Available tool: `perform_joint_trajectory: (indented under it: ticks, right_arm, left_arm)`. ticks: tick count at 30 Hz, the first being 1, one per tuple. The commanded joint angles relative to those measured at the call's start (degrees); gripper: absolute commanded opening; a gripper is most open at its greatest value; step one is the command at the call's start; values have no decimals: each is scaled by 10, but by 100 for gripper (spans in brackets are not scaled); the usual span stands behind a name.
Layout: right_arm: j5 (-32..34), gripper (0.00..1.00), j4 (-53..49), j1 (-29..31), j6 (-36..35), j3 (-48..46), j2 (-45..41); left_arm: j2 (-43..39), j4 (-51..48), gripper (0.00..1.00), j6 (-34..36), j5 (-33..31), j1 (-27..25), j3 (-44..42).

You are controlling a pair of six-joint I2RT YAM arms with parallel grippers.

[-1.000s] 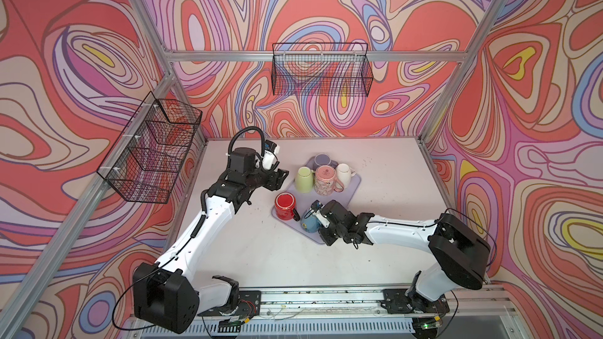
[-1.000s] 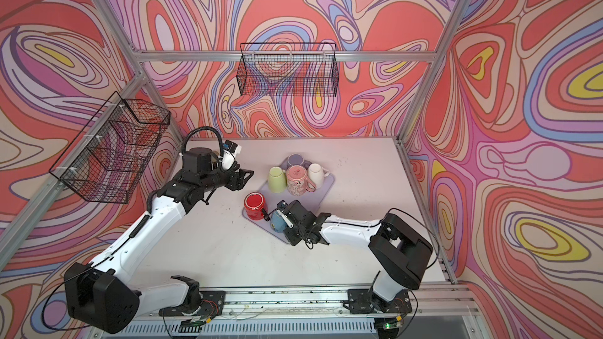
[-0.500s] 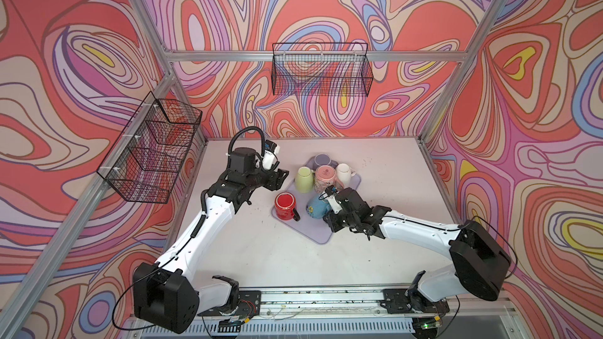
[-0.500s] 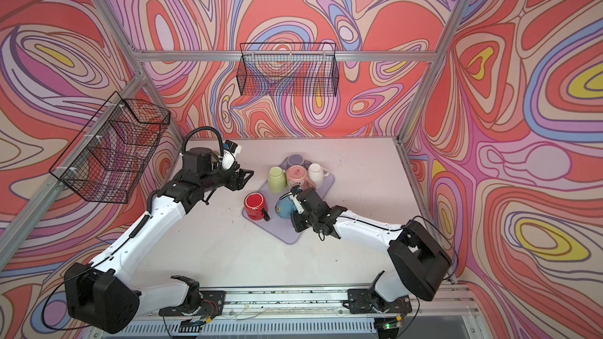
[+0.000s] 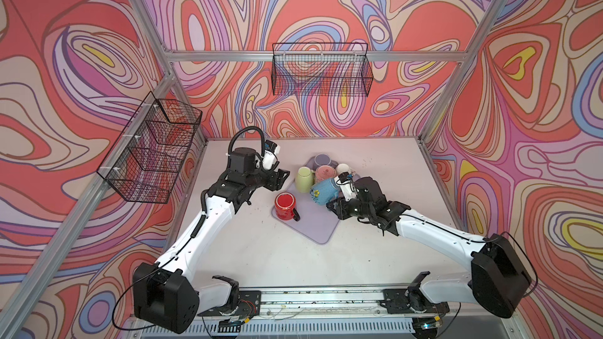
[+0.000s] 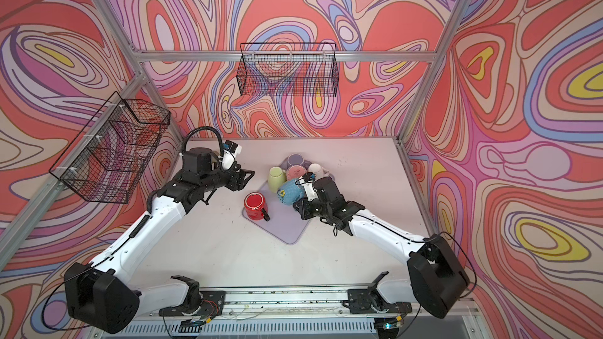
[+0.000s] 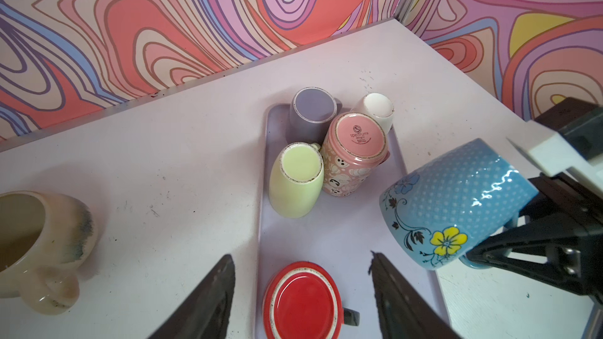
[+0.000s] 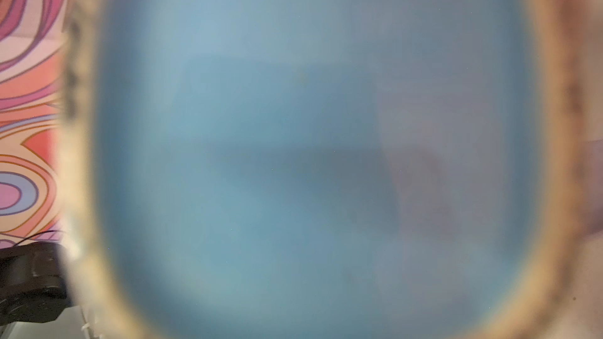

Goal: Turn the mug right side up
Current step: 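Rotate the blue mug toward the left gripper while the left gripper approaches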

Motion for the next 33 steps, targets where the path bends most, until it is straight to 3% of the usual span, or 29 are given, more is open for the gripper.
perform_joint_trajectory:
  ticks: [1,5,12,15,23,33]
  right_arm:
    - [-61,4,75,-40,16,21,-31]
    - [-127,3,144,-92,54,25,-26]
    - [-235,3,304,-157,142,36,10]
    - [-271,3,372,-170,183,39,35]
    - [-333,3,515,-171,263,47,88]
    - [-354,4,579,-157,306,49,106]
  left_arm:
    - [-13,14,68,-21,45,-3,10]
    - [-4,28,68,-63,107,-3,26]
    - [-3,223,68,-225,229,-10,-36]
    - [11,275,68,-255,257,-24,-38]
    - [41,354,68,-295,268,-43,-29]
    - [90,402,68,-316,271,-65,7]
